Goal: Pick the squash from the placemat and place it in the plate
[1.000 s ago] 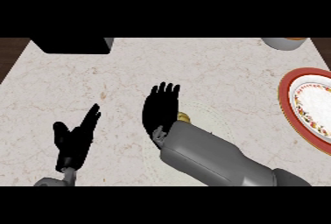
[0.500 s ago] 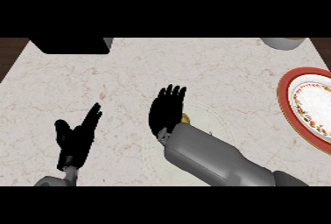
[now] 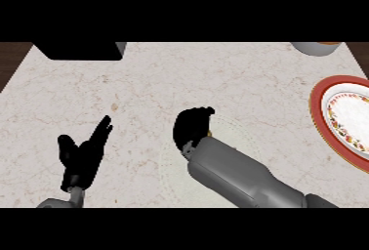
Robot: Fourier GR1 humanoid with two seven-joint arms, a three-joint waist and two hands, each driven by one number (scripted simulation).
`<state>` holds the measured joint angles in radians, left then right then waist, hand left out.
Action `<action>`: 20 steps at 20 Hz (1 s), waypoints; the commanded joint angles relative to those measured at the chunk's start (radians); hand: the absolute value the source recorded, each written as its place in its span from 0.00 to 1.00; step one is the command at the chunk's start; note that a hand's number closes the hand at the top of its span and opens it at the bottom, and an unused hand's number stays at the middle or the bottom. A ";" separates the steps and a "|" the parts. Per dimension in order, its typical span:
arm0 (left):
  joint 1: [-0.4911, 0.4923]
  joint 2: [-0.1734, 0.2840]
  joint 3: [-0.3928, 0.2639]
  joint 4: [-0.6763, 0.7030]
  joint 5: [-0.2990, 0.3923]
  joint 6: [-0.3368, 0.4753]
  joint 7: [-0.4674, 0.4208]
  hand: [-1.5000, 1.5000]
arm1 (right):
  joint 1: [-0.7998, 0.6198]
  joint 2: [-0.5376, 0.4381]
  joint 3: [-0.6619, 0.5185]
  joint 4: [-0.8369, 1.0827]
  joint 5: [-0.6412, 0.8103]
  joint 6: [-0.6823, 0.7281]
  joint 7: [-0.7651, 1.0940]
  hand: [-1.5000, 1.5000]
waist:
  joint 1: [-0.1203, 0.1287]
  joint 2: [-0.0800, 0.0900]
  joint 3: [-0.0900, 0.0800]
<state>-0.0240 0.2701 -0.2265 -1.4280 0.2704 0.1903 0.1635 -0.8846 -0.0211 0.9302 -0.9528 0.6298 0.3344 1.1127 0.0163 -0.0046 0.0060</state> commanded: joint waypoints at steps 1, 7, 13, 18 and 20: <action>0.031 -0.039 -0.035 0.010 -0.011 -0.001 0.004 0.50 | -0.015 0.020 0.018 0.065 -0.003 0.083 0.097 1.00 | 0.004 0.006 -0.007; 0.032 -0.035 -0.013 0.011 -0.004 -0.021 0.014 0.50 | 0.065 0.020 0.106 -0.011 0.041 0.053 0.139 1.00 | -0.001 0.004 -0.007; 0.069 -0.020 0.032 -0.026 0.009 0.001 0.022 0.50 | 0.187 -0.052 -0.064 -0.213 0.066 -0.216 -0.007 1.00 | -0.066 -0.014 -0.003; 0.117 -0.009 0.037 -0.033 0.000 0.002 0.006 0.50 | 0.332 -0.140 -0.115 -0.470 0.128 -0.461 -0.109 1.00 | -0.097 -0.020 -0.002; 0.119 -0.007 0.059 -0.012 0.014 -0.003 -0.005 0.50 | 0.313 -0.145 -0.128 -0.580 0.197 -0.548 -0.124 1.00 | -0.098 -0.021 -0.003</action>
<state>0.0654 0.2697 -0.1716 -1.4736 0.2712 0.1966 0.1617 -0.6175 -0.1265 0.8320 -1.3563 0.7534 -0.0265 0.9920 -0.0680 -0.0259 0.0097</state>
